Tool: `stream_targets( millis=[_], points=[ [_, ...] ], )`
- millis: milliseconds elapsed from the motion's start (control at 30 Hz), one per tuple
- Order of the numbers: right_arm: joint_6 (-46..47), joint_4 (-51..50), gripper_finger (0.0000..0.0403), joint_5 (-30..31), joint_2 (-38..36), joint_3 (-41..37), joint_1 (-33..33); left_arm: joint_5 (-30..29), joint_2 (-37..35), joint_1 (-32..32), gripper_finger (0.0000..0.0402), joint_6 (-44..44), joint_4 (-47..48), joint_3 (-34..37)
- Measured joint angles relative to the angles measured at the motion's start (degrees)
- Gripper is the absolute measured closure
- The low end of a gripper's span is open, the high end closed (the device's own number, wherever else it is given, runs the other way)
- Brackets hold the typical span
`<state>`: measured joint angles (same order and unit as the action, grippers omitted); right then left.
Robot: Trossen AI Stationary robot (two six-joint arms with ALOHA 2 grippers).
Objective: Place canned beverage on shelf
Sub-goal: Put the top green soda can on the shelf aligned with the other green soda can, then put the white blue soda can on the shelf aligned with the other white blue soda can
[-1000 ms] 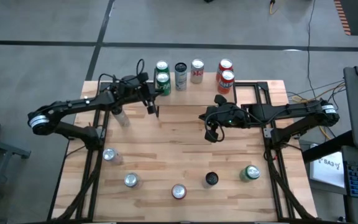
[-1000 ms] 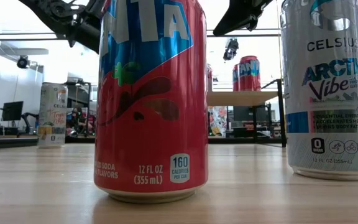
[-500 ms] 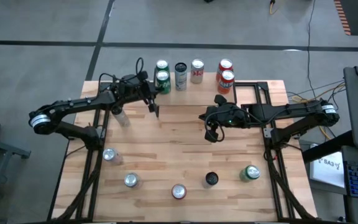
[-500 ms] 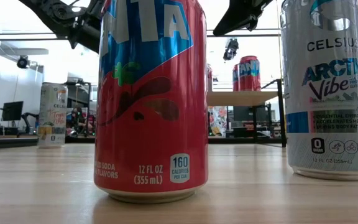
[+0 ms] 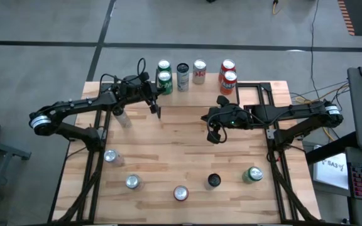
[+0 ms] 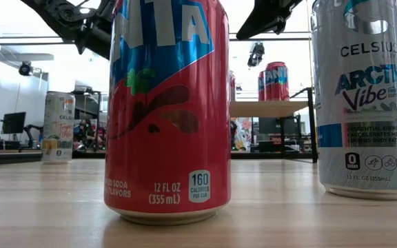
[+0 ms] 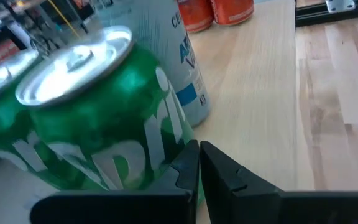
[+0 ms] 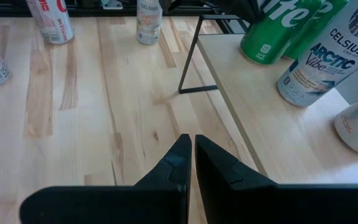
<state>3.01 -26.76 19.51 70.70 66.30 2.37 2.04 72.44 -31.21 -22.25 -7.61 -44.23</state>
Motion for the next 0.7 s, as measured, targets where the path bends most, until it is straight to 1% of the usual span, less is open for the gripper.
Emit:
stream_targets(
  millis=[100, 233, 333, 500, 700],
  points=[
    [0.0, 0.0, 0.039, 0.0, 0.0, 0.0, 0.0, 1.2, -0.2, 0.1, 0.0402, 2.0, 1.7, 0.0],
    [0.0, 0.0, 0.039, 0.0, 0.0, 0.0, 0.0, 6.8, -0.8, 0.3, 0.0402, 4.9, 3.2, 0.0],
    [0.8, 0.0, 0.039, 0.0, 0.0, 0.0, 0.0, 9.4, -2.0, 0.6, 0.0402, 7.2, 3.2, 0.0],
    [3.2, 0.0, 0.039, 0.0, 0.0, 0.0, 0.0, 9.5, -5.4, 2.8, 0.0402, 9.3, 3.8, 0.1],
    [6.3, 0.0, 0.039, 0.0, 0.0, 0.0, 0.4, 9.5, -10.3, 8.2, 0.0402, 10.1, 4.2, 0.4]
  ],
)
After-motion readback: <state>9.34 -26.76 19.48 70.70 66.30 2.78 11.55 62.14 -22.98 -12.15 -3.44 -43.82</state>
